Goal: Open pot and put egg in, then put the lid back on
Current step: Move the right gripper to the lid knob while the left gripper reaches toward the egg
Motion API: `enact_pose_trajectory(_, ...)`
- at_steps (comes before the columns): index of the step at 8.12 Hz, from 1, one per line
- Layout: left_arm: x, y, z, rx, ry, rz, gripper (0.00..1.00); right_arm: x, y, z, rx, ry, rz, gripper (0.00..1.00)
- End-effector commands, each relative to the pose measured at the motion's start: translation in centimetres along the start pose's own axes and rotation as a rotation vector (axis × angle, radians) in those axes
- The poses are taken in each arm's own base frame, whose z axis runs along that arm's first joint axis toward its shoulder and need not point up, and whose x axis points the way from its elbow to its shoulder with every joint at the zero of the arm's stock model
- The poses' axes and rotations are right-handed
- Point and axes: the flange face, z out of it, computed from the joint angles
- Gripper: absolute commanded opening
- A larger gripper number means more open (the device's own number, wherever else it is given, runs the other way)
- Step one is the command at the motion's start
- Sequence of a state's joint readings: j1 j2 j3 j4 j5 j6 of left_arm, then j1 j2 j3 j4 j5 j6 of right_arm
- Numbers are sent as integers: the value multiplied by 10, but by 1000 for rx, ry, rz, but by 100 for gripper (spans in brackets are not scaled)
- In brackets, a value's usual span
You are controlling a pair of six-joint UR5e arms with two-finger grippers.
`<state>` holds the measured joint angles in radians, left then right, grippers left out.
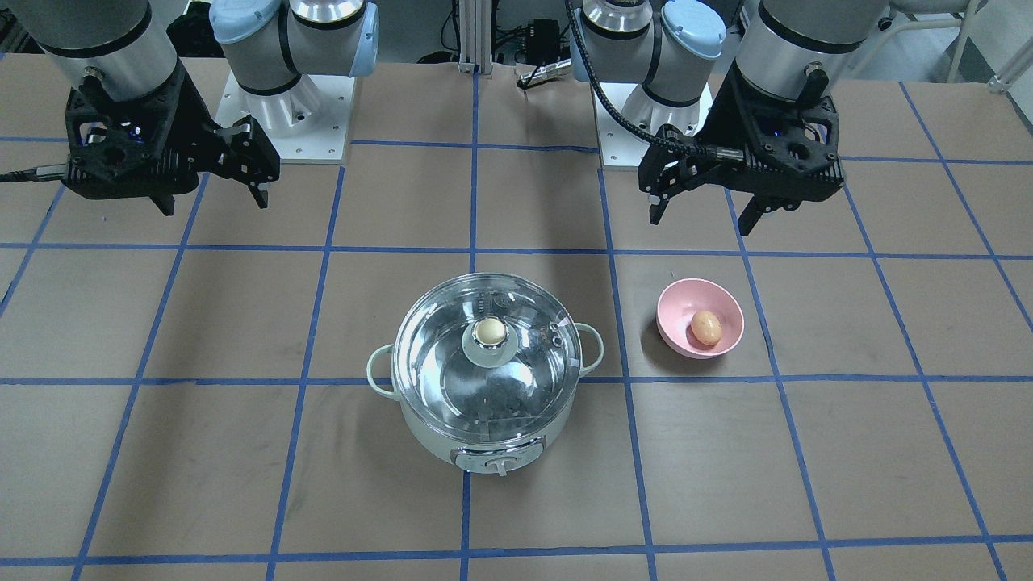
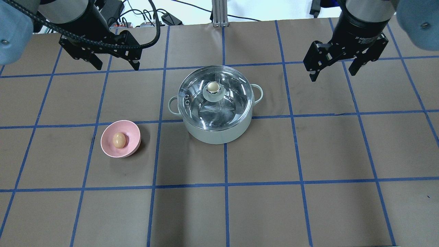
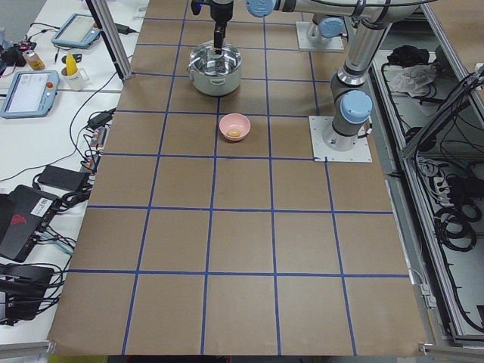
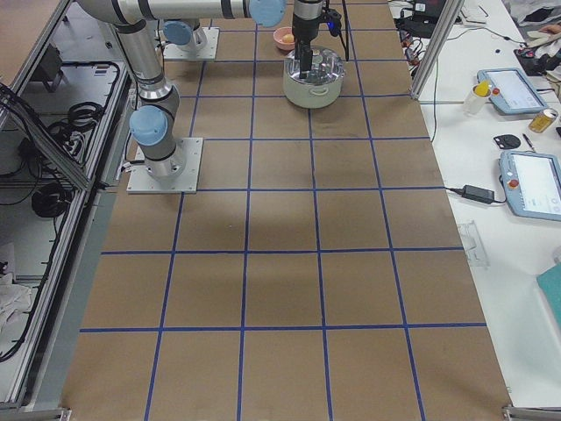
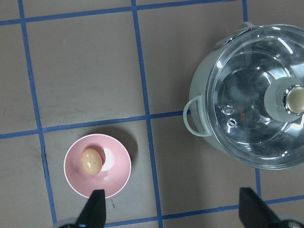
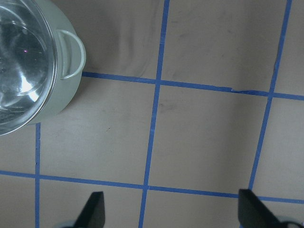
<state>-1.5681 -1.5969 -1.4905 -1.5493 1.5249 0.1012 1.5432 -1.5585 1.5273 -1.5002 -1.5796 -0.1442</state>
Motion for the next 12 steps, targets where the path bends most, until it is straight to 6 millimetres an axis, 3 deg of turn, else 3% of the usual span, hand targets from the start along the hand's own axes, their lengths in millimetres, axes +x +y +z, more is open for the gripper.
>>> enact_pose_trajectory(1, 0, 0, 2, -2, 0, -2, 100, 1, 1, 2, -9, 7, 0, 100)
enact_pose_trajectory(4, -11, -4, 3, 16, -10, 69, 100, 0, 0, 9, -25, 1, 0, 100)
enact_pose_trajectory(5, -22, -3, 14, -8, -9, 50, 100, -3, 3, 15, -28, -16, 0, 100)
enact_pose_trajectory(6, -40, 1, 41, -38, -3, 17, 100, -11, -2, 11, 29, -20, 0, 100)
enact_pose_trajectory(7, -51, 6, 64, -13, -12, 42, 100, -44, -3, 11, 69, -13, -61, 100)
enact_pose_trajectory(9, -54, 24, 107, -10, -19, 111, 100, -126, -6, 24, 125, -18, -119, 100)
enact_pose_trajectory(10, -58, 32, 121, 38, -87, 110, 100, -154, -15, 35, 162, -43, -90, 100)
enact_pose_trajectory(11, -70, 45, 152, 36, -105, 86, 100, -183, -20, 51, 177, -62, -105, 100)
enact_pose_trajectory(12, -95, 60, 182, 26, -97, 38, 100, -212, -23, 66, 183, -65, -151, 100)
